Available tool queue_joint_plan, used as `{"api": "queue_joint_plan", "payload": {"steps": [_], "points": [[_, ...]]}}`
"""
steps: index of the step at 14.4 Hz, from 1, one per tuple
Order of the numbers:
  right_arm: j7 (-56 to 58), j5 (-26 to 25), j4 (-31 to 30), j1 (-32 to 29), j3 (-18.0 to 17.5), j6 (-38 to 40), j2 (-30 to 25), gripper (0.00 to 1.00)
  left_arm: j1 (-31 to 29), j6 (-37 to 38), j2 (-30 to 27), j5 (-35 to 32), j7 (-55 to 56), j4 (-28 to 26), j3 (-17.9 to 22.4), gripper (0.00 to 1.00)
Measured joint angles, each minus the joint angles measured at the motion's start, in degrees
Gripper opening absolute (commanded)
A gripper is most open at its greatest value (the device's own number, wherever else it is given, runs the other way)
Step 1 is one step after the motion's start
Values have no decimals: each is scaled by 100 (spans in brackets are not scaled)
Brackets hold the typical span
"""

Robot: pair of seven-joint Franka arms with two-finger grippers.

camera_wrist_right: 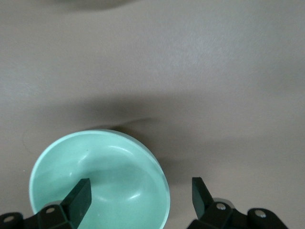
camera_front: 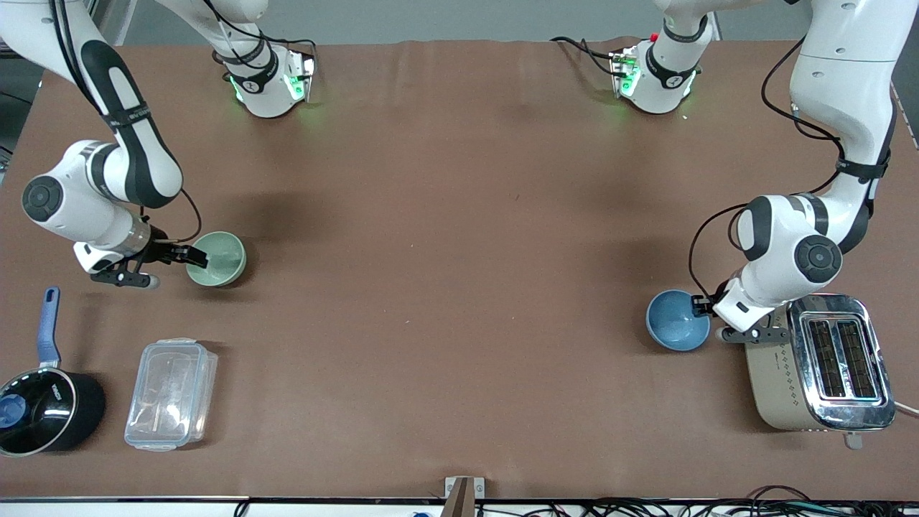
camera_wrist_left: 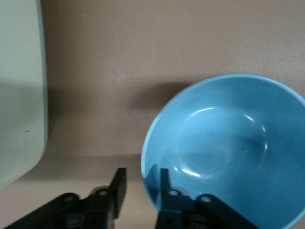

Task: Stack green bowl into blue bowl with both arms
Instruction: 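Grasp the green bowl with the right gripper while the left gripper grasps the blue bowl, then slide the blue bowl to the table middle with the left gripper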

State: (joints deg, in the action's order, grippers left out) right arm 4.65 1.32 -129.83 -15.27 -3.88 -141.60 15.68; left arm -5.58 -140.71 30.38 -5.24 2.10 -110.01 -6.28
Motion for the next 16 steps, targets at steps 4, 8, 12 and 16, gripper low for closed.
{"api": "queue_joint_plan", "payload": {"steps": [4,8,12,16], "points": [[0,153,-118,-1,2,0,69,89,1,-15,-5,0,0,45,-9,1],[0,191,-215,-1,2,-1,69,85,30,-3,-192,-1,1,74,-104,0],[0,233,-304,-2,4,-14,69,66,40,181,-434,-1,603,93,-587,0],[-1,338,-325,-5,17,-244,69,57,236,259,-472,-2,1866,108,-1273,0]]}}
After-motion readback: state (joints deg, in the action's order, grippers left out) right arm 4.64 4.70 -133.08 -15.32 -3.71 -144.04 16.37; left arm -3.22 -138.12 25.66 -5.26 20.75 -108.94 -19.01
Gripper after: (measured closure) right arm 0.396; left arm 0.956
